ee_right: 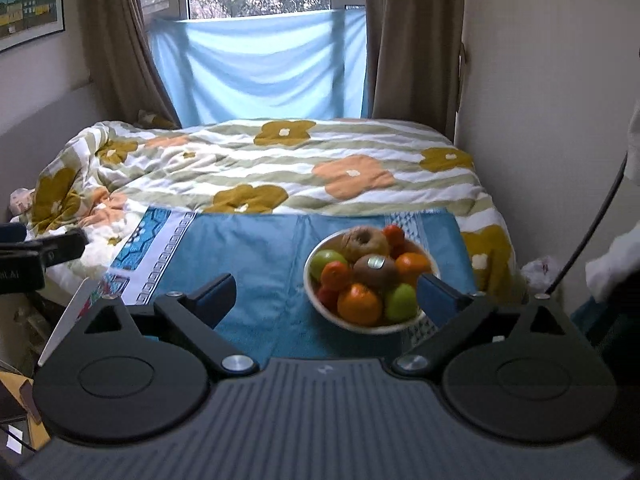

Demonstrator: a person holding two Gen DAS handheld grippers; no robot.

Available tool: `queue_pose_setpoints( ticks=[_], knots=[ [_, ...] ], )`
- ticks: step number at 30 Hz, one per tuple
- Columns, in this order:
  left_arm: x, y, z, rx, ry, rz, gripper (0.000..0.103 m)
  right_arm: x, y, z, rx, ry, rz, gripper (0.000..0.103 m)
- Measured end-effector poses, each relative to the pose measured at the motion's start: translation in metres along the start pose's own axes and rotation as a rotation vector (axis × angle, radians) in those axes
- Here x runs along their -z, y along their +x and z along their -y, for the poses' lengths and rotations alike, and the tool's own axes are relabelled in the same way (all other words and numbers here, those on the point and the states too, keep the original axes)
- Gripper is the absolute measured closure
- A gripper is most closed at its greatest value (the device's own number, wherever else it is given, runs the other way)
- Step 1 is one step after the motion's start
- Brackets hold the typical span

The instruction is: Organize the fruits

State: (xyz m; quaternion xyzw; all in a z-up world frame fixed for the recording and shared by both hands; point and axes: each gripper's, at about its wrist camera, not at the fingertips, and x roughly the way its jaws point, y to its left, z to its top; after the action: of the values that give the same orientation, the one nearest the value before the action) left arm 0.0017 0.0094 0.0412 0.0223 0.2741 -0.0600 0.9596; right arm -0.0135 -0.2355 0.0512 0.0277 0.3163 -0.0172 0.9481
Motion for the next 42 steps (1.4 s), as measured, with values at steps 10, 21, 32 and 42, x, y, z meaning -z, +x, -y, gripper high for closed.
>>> queue_pose_setpoints(
  ticks=[10,21,32,42],
  knots=[
    [0.015,-0.008,-0.001,0.011,0.027,-0.009,0.000,0.012,-0.009,-0.008,0.024,0.035,-0.025,0.000],
    [0.016,-0.013,0.001,0.016,0.044,-0.001,0.000,0.012,-0.009,-0.009,0.030,0.037,-0.028,0.000],
    [0.015,-0.011,0.001,0.021,0.039,-0.004,0.000,0.014,-0.007,-0.003,0.041,0.046,-0.037,0.000],
    [0.016,-0.010,0.000,0.020,0.040,-0.004,0.000,0.013,-0.006,-0.002,0.046,0.049,-0.044,0.000]
  ],
)
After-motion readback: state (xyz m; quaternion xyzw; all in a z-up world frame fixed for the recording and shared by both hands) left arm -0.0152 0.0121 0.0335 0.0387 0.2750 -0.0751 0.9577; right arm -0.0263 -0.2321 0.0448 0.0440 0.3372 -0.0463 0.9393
